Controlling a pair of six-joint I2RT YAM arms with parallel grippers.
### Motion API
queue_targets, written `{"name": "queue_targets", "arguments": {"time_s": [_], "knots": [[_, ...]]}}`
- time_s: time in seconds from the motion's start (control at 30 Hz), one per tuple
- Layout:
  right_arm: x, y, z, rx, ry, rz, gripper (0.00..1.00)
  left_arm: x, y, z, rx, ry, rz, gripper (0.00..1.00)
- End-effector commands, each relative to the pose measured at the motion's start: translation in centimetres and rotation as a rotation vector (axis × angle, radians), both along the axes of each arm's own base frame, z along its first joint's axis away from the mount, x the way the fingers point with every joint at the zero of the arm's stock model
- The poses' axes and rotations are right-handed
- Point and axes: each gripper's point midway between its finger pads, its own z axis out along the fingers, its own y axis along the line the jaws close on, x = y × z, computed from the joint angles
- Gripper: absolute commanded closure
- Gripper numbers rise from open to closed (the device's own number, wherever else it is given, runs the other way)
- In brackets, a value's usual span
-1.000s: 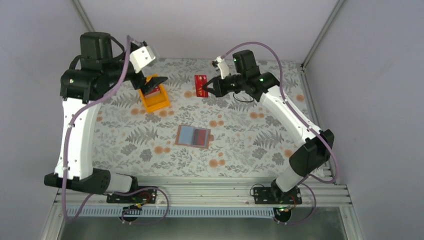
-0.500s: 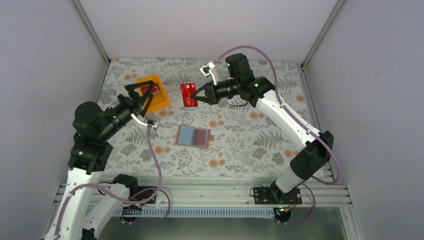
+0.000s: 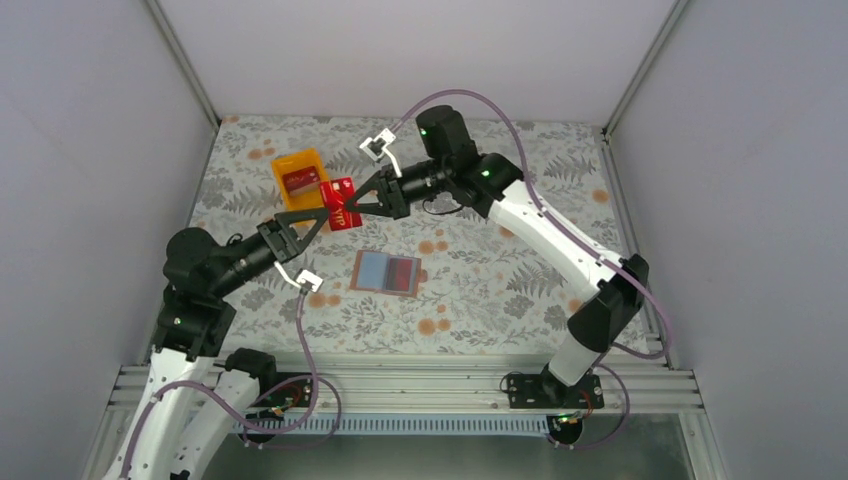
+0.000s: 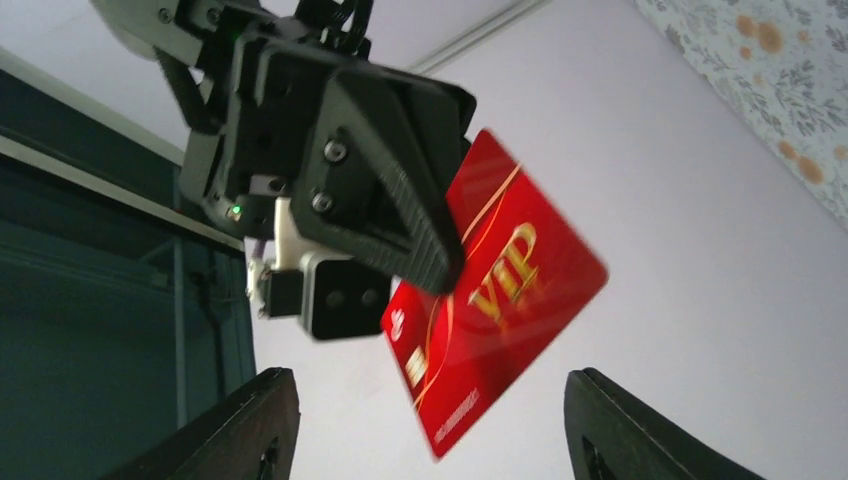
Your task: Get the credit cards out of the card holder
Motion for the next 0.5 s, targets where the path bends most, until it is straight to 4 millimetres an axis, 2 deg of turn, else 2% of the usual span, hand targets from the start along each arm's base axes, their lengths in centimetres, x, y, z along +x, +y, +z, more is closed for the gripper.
{"name": "queue_targets", "arguments": {"time_s": [0.0, 0.13, 0.2, 0.27, 0.4, 0.47], "knots": [[-1.1, 2.0, 0.4, 0.018, 0.009, 0.078, 0.96, -0.1, -0.4, -0.8, 0.440, -0.561, -0.013, 0.35], [-1.9, 2.9, 0.1, 0.006, 0.007, 0.115, 0.96, 0.5, -0.2, -1.2, 0.449, -0.532, 0.010, 0.36], [-2.4, 3.0, 0.0, 0.003, 0.008, 0.145, 0.96, 0.5, -0.1, -1.2, 0.450, -0.527, 0.014, 0.43], [-2.6, 3.1, -0.4, -0.008, 0.007, 0.151, 0.96, 0.6, -0.1, -1.3, 0.449, -0.522, 0.017, 0.57], [-2.4, 3.2, -0.4, -0.010, -0.001, 0.143, 0.96, 0.1, -0.3, -1.3, 0.448, -0.518, -0.006, 0.97], [-2.3, 3.3, -0.2, -0.005, -0.005, 0.140, 0.96, -0.1, -0.4, -1.3, 0.445, -0.524, -0.018, 0.98]]}}
